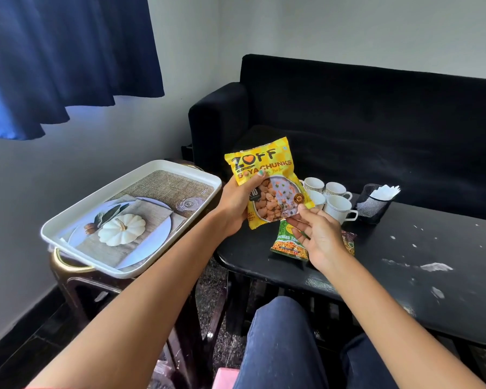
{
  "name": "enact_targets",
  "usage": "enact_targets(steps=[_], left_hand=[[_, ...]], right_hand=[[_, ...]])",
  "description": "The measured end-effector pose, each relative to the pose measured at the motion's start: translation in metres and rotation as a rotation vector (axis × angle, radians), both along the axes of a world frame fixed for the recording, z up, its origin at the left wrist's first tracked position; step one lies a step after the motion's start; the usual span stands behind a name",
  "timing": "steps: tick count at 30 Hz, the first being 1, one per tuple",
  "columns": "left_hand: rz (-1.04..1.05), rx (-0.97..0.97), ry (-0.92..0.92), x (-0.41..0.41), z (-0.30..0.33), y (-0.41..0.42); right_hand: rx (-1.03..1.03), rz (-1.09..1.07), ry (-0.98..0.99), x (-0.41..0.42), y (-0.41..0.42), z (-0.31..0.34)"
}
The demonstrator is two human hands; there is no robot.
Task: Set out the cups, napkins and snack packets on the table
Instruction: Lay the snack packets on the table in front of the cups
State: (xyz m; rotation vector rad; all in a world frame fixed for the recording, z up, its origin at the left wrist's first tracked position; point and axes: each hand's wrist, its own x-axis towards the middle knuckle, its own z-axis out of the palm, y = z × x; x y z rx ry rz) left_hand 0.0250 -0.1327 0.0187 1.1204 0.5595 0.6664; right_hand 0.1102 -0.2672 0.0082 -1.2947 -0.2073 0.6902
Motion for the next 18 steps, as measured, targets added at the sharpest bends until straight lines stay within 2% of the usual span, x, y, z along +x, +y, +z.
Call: enact_targets(steps=[5,10,14,18], left_hand=[[-0.036,0.015,-0.013,-0.003,-0.002,0.004],[-0.205,0.014,0.040,-0.007,-0.002,0.000],[-0.339,0.038,0.082,-0.009,-0.001,-0.004],[-0.387,0.059,0.139,-0.010,0.001,-0.003]], right_hand=[[-0.048,0.020,-0.123,0.013,-0.006,0.009],[-0.055,0.207,-0.343,0.016,-0.005,0.023],[-0.067,0.306,-0.355,0.018,-0.004,0.021],[-0.062,0.261,-0.384,0.019,-0.007,0.009]])
